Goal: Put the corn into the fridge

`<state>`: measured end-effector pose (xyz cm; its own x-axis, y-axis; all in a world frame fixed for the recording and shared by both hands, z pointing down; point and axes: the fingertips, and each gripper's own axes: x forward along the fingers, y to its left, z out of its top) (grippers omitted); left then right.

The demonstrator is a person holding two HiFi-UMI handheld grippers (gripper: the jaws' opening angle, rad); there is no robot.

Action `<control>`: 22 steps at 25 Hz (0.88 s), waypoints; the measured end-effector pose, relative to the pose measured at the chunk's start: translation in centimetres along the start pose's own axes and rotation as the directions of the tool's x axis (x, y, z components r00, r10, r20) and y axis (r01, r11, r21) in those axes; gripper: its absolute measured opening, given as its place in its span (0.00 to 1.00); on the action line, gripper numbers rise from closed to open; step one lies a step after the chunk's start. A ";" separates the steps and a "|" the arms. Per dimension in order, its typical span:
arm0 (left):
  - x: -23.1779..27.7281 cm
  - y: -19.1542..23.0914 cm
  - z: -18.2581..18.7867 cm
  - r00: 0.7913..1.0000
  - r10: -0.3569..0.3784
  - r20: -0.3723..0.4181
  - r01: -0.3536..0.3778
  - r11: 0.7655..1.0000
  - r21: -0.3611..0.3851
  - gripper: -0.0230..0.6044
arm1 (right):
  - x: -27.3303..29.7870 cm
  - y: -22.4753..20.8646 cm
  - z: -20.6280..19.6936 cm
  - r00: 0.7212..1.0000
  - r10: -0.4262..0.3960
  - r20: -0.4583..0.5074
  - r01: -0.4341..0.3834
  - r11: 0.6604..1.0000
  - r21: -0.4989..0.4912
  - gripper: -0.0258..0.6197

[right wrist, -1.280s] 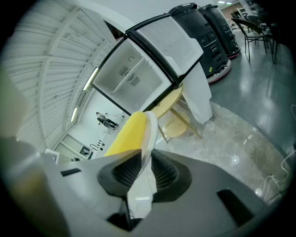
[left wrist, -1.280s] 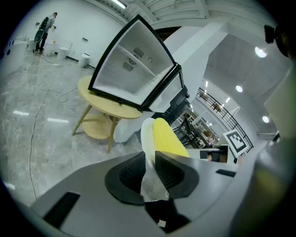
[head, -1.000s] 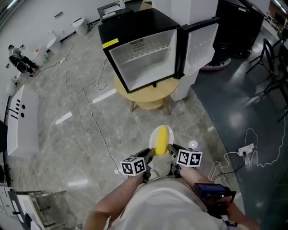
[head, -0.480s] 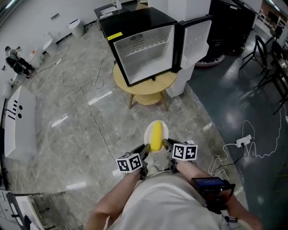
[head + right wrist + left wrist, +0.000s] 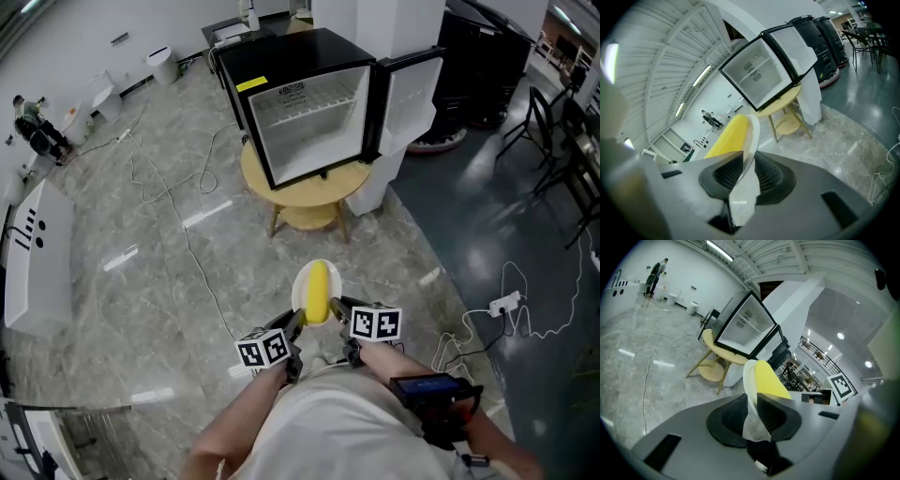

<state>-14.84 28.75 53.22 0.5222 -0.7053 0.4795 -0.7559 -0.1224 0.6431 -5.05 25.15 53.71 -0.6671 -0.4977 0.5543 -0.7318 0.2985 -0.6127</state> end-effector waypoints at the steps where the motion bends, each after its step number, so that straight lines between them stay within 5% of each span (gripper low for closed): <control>1: -0.3 0.1 0.0 1.000 0.001 0.002 -0.001 1.000 -0.001 0.15 | 0.0 0.3 -0.2 1.000 0.002 -0.002 -0.002 1.000 -0.004 0.15; 22: 0.1 0.3 -0.6 1.000 -0.011 -0.001 0.011 1.000 -0.015 0.15 | 0.0 -0.1 -0.5 1.000 -0.002 -0.012 0.002 1.000 -0.010 0.14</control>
<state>-14.82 29.05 53.77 0.5304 -0.7036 0.4729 -0.7444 -0.1195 0.6570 -5.07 25.53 54.10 -0.6675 -0.4882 0.5622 -0.7341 0.3057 -0.6063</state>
